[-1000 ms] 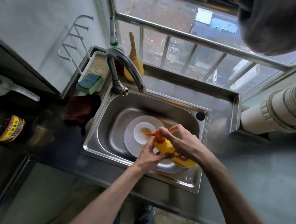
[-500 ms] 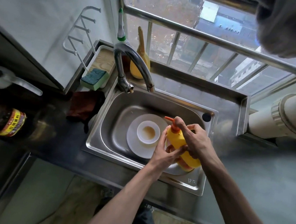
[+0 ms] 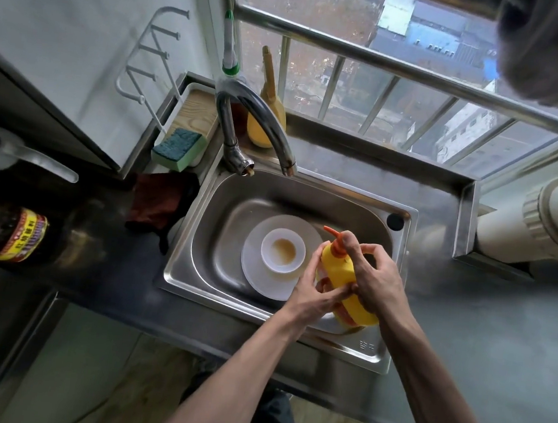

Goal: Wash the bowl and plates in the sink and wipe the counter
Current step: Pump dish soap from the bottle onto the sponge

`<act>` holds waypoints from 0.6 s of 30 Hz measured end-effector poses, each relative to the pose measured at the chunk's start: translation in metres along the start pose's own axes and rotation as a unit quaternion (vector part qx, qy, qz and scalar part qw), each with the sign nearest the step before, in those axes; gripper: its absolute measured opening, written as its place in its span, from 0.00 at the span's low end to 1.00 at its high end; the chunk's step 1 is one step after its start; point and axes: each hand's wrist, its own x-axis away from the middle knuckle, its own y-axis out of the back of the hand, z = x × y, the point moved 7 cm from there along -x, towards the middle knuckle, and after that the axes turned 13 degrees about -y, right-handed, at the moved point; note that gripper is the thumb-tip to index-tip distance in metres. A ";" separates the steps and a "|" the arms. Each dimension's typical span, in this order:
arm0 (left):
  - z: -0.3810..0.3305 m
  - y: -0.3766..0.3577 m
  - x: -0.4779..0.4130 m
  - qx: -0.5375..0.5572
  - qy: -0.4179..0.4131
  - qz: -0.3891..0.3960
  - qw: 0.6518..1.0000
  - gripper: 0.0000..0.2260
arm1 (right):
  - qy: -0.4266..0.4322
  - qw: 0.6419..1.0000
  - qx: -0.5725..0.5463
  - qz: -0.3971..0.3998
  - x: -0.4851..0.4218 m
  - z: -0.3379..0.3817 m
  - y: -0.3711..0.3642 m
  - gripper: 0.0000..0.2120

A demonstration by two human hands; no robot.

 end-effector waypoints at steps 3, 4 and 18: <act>0.003 0.001 0.000 -0.006 0.000 0.008 1.000 0.40 | -0.016 1.000 -0.001 0.016 -0.004 -0.006 -0.003 0.34; 0.004 0.001 0.000 -0.006 0.001 0.010 1.000 0.40 | -0.023 1.000 -0.007 0.020 -0.005 -0.007 -0.003 0.36; 0.001 0.005 -0.011 -0.004 0.028 0.045 0.999 0.42 | -0.045 0.999 -0.024 -0.014 -0.004 -0.004 0.001 0.39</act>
